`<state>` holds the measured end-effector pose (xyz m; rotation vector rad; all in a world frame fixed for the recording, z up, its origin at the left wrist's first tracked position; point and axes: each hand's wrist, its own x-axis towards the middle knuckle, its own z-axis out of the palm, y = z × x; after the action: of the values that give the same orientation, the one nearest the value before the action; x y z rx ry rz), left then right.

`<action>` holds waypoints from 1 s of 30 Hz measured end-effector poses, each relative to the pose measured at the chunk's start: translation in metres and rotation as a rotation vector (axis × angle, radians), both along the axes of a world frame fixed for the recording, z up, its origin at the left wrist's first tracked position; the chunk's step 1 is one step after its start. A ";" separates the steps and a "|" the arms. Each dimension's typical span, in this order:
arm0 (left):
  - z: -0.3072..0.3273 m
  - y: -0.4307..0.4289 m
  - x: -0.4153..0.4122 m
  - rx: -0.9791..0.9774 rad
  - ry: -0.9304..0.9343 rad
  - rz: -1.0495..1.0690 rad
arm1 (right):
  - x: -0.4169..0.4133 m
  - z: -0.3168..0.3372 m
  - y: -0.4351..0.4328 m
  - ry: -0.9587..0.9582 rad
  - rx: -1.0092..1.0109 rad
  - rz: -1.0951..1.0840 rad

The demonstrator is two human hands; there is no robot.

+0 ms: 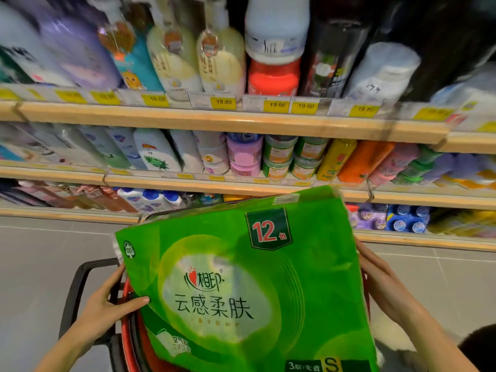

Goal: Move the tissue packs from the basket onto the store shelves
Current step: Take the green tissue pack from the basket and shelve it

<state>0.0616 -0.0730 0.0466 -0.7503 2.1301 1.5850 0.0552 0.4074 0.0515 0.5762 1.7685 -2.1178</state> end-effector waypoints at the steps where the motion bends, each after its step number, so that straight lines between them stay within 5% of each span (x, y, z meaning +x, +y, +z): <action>1: 0.018 -0.005 0.005 0.006 0.012 0.006 | 0.000 0.019 -0.004 0.004 -0.005 0.014; 16: 0.247 -0.063 0.136 -0.022 0.183 0.242 | -0.013 0.240 -0.083 0.221 -0.074 0.378; 30: 0.306 -0.188 0.262 -0.081 0.243 0.483 | -0.027 0.293 -0.276 0.301 -0.112 0.654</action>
<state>0.3233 -0.2611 0.3522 -1.2290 2.3143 1.9184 0.0283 0.1315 0.3446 -0.3367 1.6561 -1.8649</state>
